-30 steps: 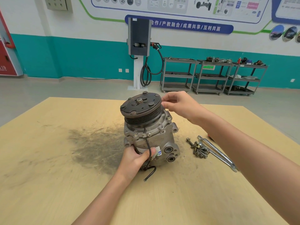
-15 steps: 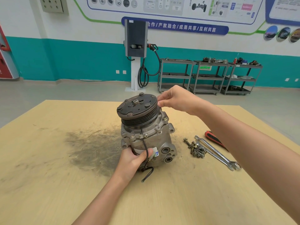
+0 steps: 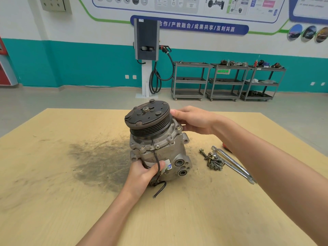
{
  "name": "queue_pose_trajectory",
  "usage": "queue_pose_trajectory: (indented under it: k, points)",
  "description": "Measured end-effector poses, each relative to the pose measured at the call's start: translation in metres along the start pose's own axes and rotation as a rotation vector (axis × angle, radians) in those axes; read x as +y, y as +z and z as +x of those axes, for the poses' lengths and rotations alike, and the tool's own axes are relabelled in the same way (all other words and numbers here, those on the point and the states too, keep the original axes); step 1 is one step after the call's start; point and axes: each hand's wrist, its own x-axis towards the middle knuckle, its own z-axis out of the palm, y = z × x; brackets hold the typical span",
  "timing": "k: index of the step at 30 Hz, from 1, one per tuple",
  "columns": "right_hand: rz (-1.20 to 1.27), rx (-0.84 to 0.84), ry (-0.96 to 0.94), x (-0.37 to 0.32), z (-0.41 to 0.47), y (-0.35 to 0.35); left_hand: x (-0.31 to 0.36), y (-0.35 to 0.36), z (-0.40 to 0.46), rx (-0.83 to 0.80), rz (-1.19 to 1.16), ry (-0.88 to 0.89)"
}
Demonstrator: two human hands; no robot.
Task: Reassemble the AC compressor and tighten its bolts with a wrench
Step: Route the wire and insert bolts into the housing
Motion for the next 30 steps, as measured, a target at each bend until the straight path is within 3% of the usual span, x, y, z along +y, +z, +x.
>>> queue_pose_trajectory:
  k: [30]
  points:
    - [-0.016,0.207,-0.07,0.007,0.0,0.021,0.002,-0.003,0.0,-0.039,0.06,0.045]
